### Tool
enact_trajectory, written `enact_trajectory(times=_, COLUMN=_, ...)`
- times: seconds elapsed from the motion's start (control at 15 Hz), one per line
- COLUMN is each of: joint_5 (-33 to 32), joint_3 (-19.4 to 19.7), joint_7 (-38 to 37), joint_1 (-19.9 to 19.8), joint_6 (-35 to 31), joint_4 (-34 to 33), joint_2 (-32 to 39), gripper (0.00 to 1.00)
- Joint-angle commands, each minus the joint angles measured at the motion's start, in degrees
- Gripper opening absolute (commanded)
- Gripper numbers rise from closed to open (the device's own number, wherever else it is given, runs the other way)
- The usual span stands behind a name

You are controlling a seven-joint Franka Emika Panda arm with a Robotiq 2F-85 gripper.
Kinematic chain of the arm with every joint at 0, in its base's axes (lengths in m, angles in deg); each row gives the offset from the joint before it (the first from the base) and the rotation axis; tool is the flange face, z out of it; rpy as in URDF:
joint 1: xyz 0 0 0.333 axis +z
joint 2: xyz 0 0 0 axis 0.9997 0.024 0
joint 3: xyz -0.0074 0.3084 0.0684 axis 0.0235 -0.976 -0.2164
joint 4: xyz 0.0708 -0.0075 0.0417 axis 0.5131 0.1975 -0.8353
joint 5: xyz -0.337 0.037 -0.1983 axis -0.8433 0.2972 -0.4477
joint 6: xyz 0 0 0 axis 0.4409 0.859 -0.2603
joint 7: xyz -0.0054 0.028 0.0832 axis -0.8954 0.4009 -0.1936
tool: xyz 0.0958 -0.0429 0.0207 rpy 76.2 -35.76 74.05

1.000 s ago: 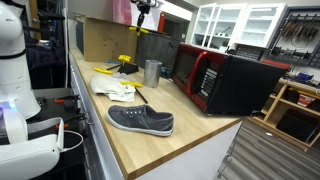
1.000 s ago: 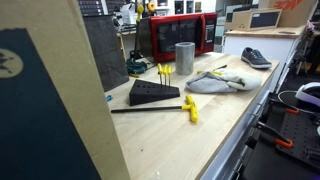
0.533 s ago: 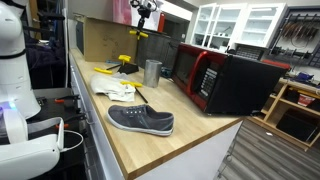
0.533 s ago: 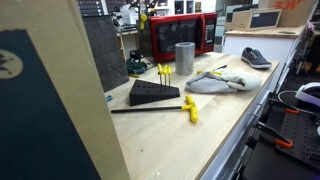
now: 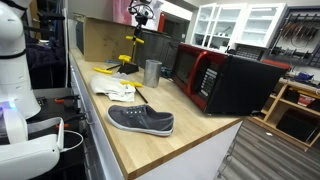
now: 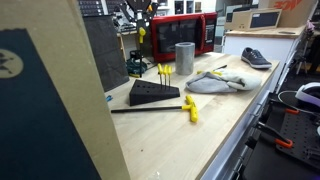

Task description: Remove the yellow object from the silver tin and put it on the black platform

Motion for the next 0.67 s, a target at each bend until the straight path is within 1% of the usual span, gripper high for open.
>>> enact_trajectory(times=0.0, joint_5=-0.9, joint_3=-0.5, joint_7=-4.0, joint_1=1.6, joint_6=4.5, joint_4=-3.9, joint_2=1.4, gripper=0.06)
enact_trajectory(times=0.27, joint_5=-1.7, joint_3=-0.5, joint_7=-5.9, joint_1=2.9, joint_6=6.7, joint_4=-5.3, joint_2=2.5, gripper=0.06)
enact_trajectory(times=0.6, joint_5=-3.4, joint_3=-0.1, joint_7=-7.0, joint_1=3.0, joint_6=9.1, joint_4=-5.6, joint_2=2.9, gripper=0.06)
